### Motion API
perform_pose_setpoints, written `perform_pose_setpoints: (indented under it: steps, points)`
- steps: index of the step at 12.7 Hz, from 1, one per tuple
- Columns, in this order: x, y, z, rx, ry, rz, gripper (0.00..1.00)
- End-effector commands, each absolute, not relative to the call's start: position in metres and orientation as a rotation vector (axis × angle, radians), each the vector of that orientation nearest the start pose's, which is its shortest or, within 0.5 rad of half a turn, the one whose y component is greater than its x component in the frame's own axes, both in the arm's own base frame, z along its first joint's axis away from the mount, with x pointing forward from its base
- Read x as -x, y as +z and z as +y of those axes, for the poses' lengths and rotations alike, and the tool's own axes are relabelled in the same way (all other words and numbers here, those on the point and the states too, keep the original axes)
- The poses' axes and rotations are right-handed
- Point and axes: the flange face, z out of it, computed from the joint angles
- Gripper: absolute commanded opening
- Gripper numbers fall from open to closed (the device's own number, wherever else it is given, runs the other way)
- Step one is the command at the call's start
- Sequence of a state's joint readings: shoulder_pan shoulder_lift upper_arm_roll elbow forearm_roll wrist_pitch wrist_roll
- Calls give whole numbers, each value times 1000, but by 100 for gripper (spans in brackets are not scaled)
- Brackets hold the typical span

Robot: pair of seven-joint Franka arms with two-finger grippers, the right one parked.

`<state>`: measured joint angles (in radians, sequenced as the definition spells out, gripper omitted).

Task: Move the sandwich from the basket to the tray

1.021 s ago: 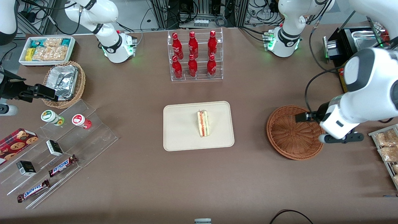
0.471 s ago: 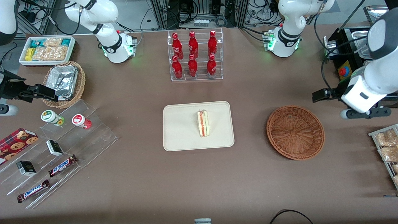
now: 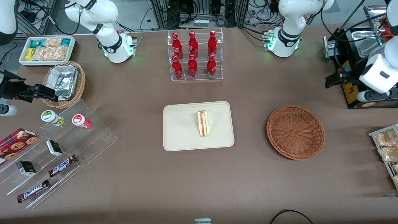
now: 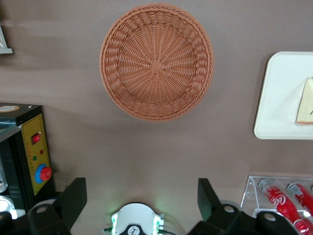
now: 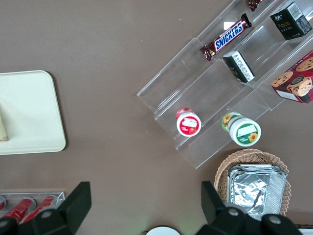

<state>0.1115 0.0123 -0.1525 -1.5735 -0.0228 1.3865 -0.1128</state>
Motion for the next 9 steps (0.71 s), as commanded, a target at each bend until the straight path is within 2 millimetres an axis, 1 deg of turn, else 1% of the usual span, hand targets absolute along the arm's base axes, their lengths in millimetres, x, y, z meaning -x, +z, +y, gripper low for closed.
perform_pose_setpoints:
  steps: [1, 4, 5, 9]
  points:
    - [-527, 605, -12, 3133, 322, -79, 100]
    - [-530, 608, -19, 3140, 301, -59, 100]
    - [-532, 609, -24, 3143, 294, -42, 100]
    - [-533, 609, -26, 3145, 290, -40, 100]
